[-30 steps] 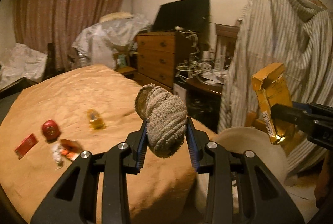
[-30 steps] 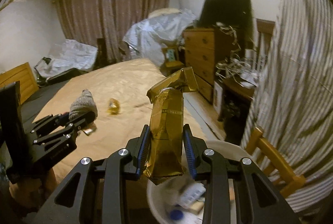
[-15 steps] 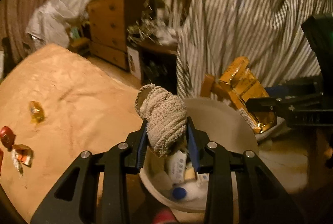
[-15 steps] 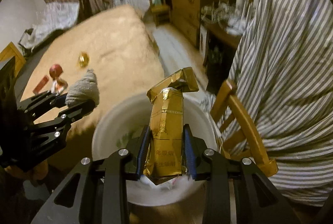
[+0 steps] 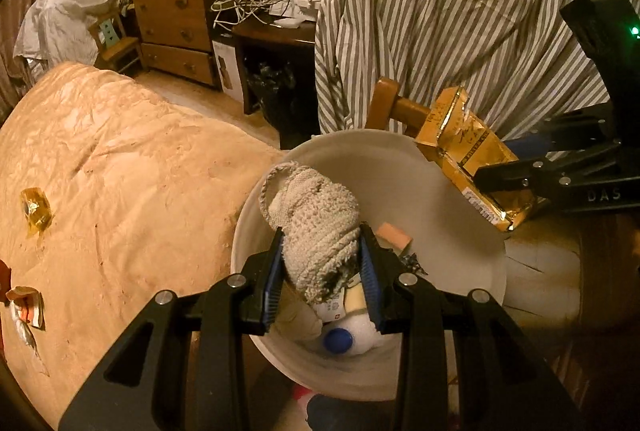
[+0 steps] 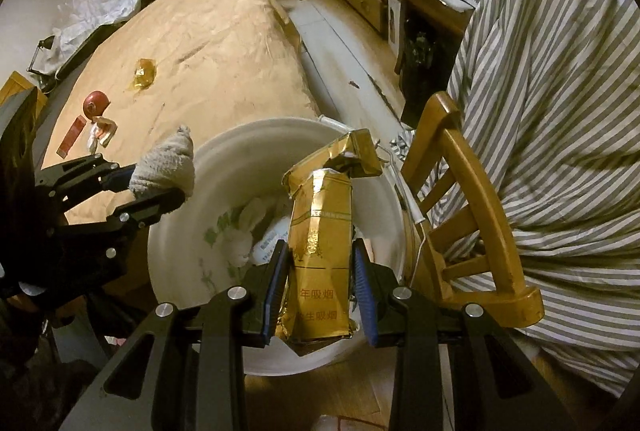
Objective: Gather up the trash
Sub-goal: 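Open both tools over the bucket to drop the ball and wrapper, then move both open tools back over the remaining trash on the bed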
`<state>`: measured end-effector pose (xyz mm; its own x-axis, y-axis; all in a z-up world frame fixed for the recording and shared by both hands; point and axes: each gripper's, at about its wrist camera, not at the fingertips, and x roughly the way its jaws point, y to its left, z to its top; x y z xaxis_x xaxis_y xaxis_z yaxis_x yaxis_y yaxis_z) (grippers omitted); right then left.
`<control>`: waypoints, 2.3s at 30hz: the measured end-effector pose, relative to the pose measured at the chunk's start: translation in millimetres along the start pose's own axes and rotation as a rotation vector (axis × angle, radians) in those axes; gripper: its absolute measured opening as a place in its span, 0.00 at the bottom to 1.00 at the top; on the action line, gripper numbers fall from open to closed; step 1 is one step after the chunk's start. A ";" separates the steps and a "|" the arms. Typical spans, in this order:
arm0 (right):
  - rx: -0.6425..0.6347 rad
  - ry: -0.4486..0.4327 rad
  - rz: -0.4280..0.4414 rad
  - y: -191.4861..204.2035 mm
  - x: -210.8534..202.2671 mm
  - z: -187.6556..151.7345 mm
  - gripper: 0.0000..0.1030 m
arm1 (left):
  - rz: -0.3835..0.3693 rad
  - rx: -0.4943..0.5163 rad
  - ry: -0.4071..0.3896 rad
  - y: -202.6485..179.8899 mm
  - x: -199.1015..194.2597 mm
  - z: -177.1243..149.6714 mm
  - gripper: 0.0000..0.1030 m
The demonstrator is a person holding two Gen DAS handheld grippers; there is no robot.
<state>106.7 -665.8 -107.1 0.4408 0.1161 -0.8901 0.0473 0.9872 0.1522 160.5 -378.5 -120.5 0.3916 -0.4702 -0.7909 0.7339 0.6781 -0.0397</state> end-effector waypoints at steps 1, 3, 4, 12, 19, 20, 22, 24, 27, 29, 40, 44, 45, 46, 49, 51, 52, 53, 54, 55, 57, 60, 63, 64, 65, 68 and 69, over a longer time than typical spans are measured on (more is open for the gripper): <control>0.000 0.000 0.000 0.4 0.8 0.1 0.33 | -0.001 -0.002 0.000 0.4 0.3 0.7 0.33; 0.001 -0.001 0.001 0.5 1.2 -0.2 0.33 | 0.000 -0.004 -0.003 0.4 -0.3 1.3 0.33; 0.001 0.000 0.002 0.6 1.8 -0.2 0.33 | 0.002 -0.004 -0.004 0.6 -0.6 1.5 0.33; 0.019 -0.006 0.038 4.9 7.3 -1.3 0.45 | 0.042 -0.003 -0.035 3.3 -1.6 2.3 0.72; 0.025 -0.014 0.039 4.4 9.0 -2.9 0.45 | 0.042 -0.015 -0.035 7.1 -0.8 0.0 0.72; 0.025 -0.013 0.039 4.8 9.0 -2.9 0.45 | 0.041 -0.016 -0.036 7.3 -1.0 0.1 0.72; 0.024 -0.014 0.040 4.1 9.1 -3.1 0.45 | 0.042 -0.016 -0.037 7.2 -1.0 0.3 0.72; 0.024 -0.016 0.042 5.7 8.7 -3.4 0.45 | 0.042 -0.018 -0.038 7.6 -1.8 0.1 0.72; 0.017 -0.044 0.046 10.4 3.2 -4.1 0.45 | 0.044 -0.022 -0.045 11.1 -8.0 -4.3 0.72; -0.013 -0.097 0.070 29.3 -8.1 -6.5 0.46 | 0.050 -0.034 -0.057 18.2 -13.8 -10.6 0.72; -0.223 -0.296 0.320 196.9 -3.5 -17.2 0.72 | 0.239 -0.295 -0.068 154.4 -51.8 -109.6 0.72; -0.302 -0.255 0.367 260.4 27.1 -15.5 0.72 | 0.346 -0.461 -0.059 237.8 -67.2 -158.1 0.72; -0.310 -0.246 0.375 271.6 33.5 -15.7 0.72 | 0.368 -0.489 -0.062 252.5 -70.2 -164.7 0.72; -0.314 -0.233 0.387 282.0 40.3 -15.4 0.72 | 0.394 -0.521 -0.063 268.4 -72.3 -172.8 0.72; -0.322 -0.211 0.401 304.9 56.5 -10.3 0.72 | 0.453 -0.616 -0.065 318.5 -75.5 -192.9 0.71; -0.317 -0.198 0.405 312.2 66.4 -6.4 0.72 | 0.468 -0.655 -0.053 345.6 -70.4 -198.7 0.71; -0.314 -0.191 0.404 315.3 71.8 -3.8 0.72 | 0.474 -0.658 -0.050 351.3 -68.2 -199.4 0.71; -0.310 -0.182 0.403 315.3 79.3 -0.8 0.72 | 0.478 -0.657 -0.048 358.7 -63.2 -195.6 0.71; -0.307 -0.175 0.403 318.9 83.4 1.8 0.72 | 0.477 -0.649 -0.050 363.9 -59.1 -192.0 0.71; -0.306 -0.169 0.402 320.6 90.1 5.9 0.72 | 0.485 -0.638 -0.046 367.9 -53.4 -187.3 0.71; -0.305 -0.158 0.402 321.9 99.4 12.2 0.72 | 0.499 -0.625 -0.039 373.9 -45.3 -183.7 0.71; -0.324 -0.150 0.392 323.6 108.9 18.1 0.72 | 0.507 -0.633 -0.049 384.8 -42.1 -185.5 0.67; -0.348 -0.141 0.393 332.8 117.2 25.6 0.72 | 0.522 -0.634 -0.057 400.0 -52.2 -195.7 0.59; -0.358 -0.138 0.396 337.6 120.9 29.7 0.72 | 0.533 -0.637 -0.057 403.7 -56.2 -200.2 0.58; -0.363 -0.136 0.398 340.2 123.0 31.6 0.72 | 0.550 -0.645 -0.058 409.8 -61.6 -206.0 0.58; -0.396 -0.127 0.407 352.9 132.4 43.6 0.72 | 0.587 -0.660 -0.054 425.5 -74.4 -221.6 0.58; -0.417 -0.122 0.406 359.9 136.6 48.6 0.73 | 0.592 -0.648 -0.050 427.5 -76.5 -223.3 0.58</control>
<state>227.4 -299.9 -153.0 0.4507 0.5044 -0.7365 -0.4921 0.8287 0.2665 320.3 73.5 -213.3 0.6432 0.0463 -0.7643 -0.0506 0.9986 0.0178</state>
